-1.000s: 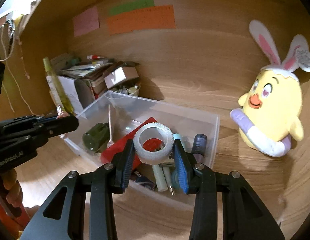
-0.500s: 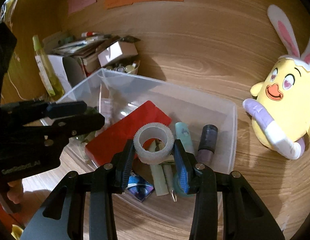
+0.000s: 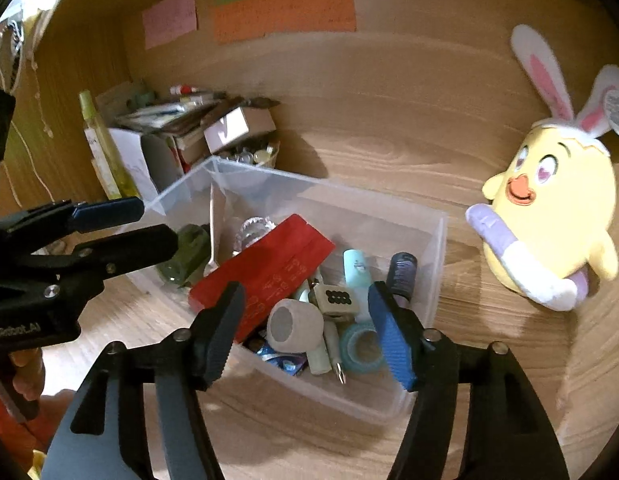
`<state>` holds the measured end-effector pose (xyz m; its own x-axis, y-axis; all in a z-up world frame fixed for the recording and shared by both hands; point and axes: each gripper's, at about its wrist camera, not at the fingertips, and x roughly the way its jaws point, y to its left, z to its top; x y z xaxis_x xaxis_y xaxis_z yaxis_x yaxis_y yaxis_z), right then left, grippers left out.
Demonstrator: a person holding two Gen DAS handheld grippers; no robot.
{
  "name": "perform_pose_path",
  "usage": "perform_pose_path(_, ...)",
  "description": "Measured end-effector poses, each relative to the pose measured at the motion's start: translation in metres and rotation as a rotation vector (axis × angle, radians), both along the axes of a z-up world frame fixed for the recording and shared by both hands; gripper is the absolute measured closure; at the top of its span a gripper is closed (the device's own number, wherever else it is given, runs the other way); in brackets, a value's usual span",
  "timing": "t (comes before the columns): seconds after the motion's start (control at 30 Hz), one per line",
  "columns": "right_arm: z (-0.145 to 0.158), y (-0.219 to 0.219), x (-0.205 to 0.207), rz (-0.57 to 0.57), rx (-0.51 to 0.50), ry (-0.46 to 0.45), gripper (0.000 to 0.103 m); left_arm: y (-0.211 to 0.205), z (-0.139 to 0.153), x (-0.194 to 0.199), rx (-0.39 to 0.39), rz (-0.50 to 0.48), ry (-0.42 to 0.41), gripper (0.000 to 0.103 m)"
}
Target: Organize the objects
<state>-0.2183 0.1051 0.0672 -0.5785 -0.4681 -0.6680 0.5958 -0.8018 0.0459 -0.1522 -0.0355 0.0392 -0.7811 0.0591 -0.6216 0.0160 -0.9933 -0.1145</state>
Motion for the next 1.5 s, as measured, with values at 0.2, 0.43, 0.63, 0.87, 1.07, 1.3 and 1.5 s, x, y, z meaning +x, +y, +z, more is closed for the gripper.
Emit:
perform_pose_path(0.2,0.017,0.018,0.027,-0.006,-0.031,0.064,0.027,0.009,0.007,0.026,-0.046,0.001,0.057,0.021)
perform_pose_path(0.43,0.027,0.035,0.056,-0.014,-0.053,0.119,0.020,0.018,0.008,0.055,-0.081,0.005,0.111,0.008)
perform_pose_path(0.63,0.022,0.045,0.074,-0.015,-0.078,0.115,0.018,0.022,0.004,0.075,-0.055,0.004,0.118,0.006)
perform_pose_path(0.87,0.008,0.048,0.082,-0.022,-0.079,0.084,0.017,0.027,-0.007,0.090,-0.045,0.008,0.115,0.005)
perform_pose_path(1.07,0.004,0.047,0.081,-0.013,-0.078,0.075,0.017,0.030,-0.012,0.090,-0.045,0.007,0.112,0.004)
perform_pose_path(1.3,0.003,0.048,0.076,-0.009,-0.088,0.063,0.017,0.029,-0.012,0.087,-0.036,0.001,0.112,0.004)
perform_pose_path(1.5,0.002,0.047,0.075,-0.007,-0.088,0.061,0.017,0.031,-0.011,0.086,-0.037,-0.002,0.112,0.004)
